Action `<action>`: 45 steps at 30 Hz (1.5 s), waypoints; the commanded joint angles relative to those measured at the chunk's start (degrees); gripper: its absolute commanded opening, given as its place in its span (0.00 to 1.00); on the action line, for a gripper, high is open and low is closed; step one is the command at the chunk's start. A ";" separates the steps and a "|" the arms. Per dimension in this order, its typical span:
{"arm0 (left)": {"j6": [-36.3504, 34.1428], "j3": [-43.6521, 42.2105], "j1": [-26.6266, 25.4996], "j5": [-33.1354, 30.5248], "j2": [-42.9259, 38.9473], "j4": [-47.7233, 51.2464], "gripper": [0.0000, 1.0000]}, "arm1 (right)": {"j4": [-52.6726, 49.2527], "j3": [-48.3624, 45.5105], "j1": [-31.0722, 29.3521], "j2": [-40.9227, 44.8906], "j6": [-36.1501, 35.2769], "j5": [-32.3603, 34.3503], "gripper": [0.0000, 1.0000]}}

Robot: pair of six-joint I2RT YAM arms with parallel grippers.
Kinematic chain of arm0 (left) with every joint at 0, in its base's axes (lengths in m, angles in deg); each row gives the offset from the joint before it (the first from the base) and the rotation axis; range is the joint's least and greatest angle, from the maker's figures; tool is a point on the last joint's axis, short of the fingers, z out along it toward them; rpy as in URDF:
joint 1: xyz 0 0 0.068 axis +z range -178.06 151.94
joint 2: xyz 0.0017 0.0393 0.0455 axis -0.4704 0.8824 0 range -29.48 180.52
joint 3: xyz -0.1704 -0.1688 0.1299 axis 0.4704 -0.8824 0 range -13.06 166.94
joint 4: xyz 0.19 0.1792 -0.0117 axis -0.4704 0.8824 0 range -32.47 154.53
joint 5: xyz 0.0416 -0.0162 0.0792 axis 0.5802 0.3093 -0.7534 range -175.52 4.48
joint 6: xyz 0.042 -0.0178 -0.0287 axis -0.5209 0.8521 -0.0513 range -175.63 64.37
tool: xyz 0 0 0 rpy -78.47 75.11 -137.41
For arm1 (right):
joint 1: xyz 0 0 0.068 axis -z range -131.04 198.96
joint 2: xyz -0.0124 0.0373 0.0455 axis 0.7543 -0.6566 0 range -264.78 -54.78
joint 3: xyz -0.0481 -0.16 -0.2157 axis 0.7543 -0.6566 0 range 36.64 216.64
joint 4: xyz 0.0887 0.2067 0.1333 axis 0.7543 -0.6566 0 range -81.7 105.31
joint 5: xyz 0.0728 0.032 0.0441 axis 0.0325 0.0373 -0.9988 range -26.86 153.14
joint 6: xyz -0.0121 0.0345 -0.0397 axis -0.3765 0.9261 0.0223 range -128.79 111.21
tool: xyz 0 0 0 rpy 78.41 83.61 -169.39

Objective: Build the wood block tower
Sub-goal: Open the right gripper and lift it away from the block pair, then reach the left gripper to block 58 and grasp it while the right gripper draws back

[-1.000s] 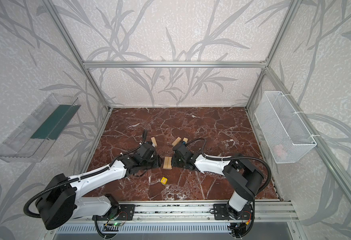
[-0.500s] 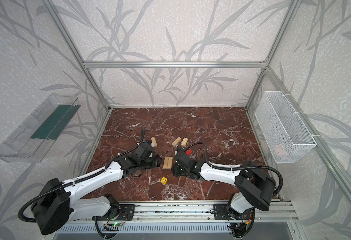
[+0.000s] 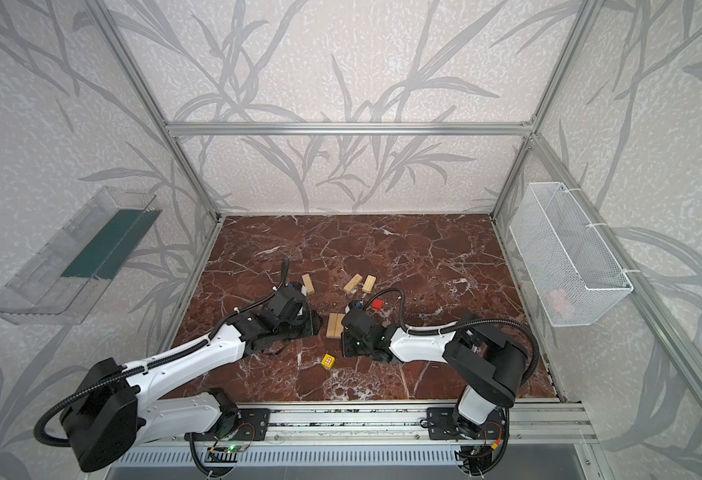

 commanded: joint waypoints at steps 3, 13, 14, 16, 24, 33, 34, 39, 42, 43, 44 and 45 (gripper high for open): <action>-0.33 -0.63 0.26 -0.83 -1.34 1.10 0.50 | 0.10 1.58 -0.14 -1.43 -0.38 2.50 0.24; -0.21 -0.54 0.37 -0.91 -1.40 1.17 0.51 | -1.73 3.30 -0.19 -2.64 -1.22 3.82 0.22; -0.24 -0.54 0.37 -0.80 -1.45 1.16 0.51 | -1.64 3.11 -0.14 -2.63 -1.21 3.78 0.22; -0.24 -0.46 0.30 -0.88 -1.36 1.24 0.51 | -1.47 3.12 -0.13 -2.56 -1.19 3.60 0.22; -0.15 -0.28 0.37 -0.82 -1.34 1.33 0.51 | -2.35 4.00 -0.11 -2.60 -2.11 4.10 0.21; -0.30 0.49 0.45 -1.22 -1.44 1.90 0.51 | -3.27 4.84 -0.11 -1.51 -3.24 3.44 0.21; -0.45 0.75 0.45 -1.35 -1.36 2.25 0.51 | -3.44 4.97 -0.10 -1.06 -3.48 3.26 0.21; -2.18 4.20 1.40 -2.87 -0.27 5.25 0.51 | -5.89 4.78 0.50 3.69 -5.91 1.63 0.21; -3.92 7.49 2.82 -3.49 2.02 7.00 0.54 | -7.04 3.84 2.09 7.69 -8.79 -0.39 0.23; -4.18 8.72 3.31 -3.99 3.13 7.97 0.54 | -7.96 3.75 3.10 8.86 -9.71 -1.32 0.23; -4.55 10.32 3.89 -4.56 4.53 8.89 0.55 | -9.40 3.74 4.03 10.27 -11.62 -1.79 0.24; -4.91 11.41 4.38 -4.82 5.74 9.19 0.55 | -10.27 3.71 4.73 11.42 -13.33 -1.70 0.25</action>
